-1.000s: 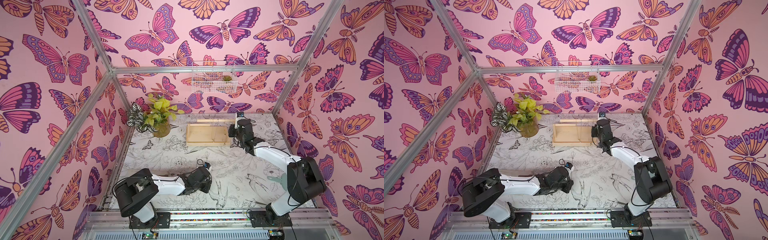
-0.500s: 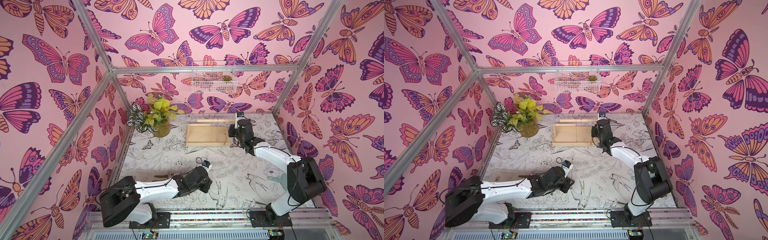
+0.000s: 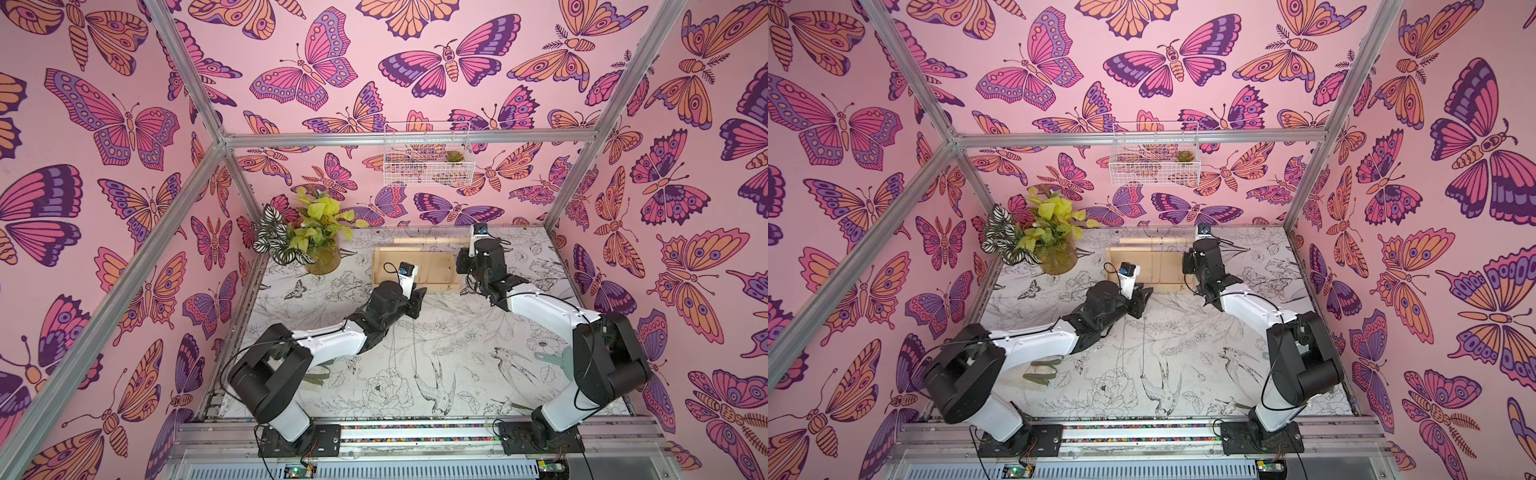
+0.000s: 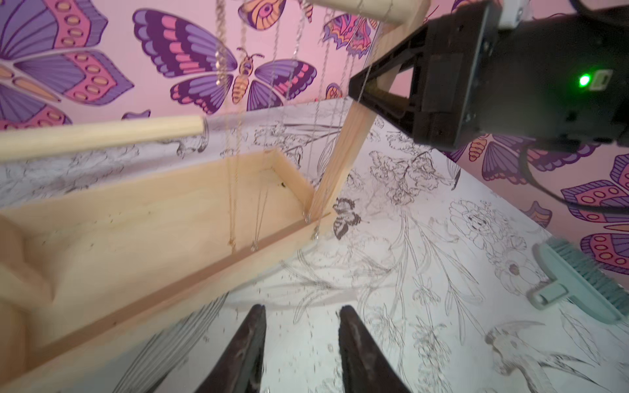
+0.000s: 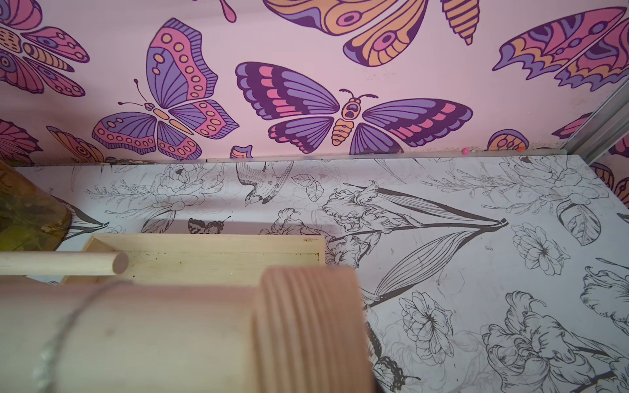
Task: Take the necklace off the jewelry display stand
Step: Take off the necklace from the stand.
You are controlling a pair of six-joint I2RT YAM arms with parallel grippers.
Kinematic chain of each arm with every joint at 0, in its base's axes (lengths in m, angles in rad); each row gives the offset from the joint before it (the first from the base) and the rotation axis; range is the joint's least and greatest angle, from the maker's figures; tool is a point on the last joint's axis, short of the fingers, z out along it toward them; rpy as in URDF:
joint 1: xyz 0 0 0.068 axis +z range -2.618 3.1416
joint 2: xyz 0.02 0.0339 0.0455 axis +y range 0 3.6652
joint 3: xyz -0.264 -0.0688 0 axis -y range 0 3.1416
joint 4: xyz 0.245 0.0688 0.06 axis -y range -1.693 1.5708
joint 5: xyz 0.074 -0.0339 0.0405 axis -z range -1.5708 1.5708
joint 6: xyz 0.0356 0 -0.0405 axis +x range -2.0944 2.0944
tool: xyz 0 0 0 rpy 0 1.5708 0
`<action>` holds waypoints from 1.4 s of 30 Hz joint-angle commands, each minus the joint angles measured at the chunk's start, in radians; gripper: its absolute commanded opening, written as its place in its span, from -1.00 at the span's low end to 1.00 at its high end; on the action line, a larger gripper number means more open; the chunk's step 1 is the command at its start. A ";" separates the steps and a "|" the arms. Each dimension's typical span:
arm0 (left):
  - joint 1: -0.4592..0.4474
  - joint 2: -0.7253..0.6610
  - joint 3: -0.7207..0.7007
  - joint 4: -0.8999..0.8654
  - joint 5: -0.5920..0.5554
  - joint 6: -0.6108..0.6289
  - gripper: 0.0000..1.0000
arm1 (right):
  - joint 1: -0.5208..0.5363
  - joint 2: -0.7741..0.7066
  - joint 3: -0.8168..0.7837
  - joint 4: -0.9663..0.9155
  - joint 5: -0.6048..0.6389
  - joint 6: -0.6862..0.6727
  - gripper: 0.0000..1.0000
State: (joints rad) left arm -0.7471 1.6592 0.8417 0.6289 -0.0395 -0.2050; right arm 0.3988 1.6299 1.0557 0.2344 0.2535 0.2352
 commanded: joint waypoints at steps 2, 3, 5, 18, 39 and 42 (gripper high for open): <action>-0.019 0.115 0.079 0.311 -0.097 0.130 -0.36 | 0.002 0.062 -0.035 -0.110 -0.035 0.051 -0.69; -0.032 0.140 0.089 0.351 -0.136 0.173 -0.41 | 0.002 0.064 -0.033 -0.110 -0.033 0.051 -0.68; -0.058 0.174 0.117 0.400 -0.251 0.254 -0.52 | 0.000 0.062 -0.031 -0.113 -0.032 0.050 -0.69; -0.057 0.244 0.266 0.339 -0.331 0.360 -0.57 | -0.003 0.061 -0.029 -0.119 -0.023 0.054 -0.68; 0.008 0.269 0.337 0.188 -0.299 0.282 -0.66 | -0.005 0.064 -0.026 -0.120 -0.027 0.054 -0.69; 0.010 0.288 0.363 0.182 -0.304 0.282 -0.67 | -0.005 0.064 -0.028 -0.119 -0.027 0.055 -0.69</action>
State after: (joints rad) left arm -0.7460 1.9221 1.1801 0.8330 -0.3519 0.0883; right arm 0.3985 1.6363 1.0557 0.2478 0.2569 0.2356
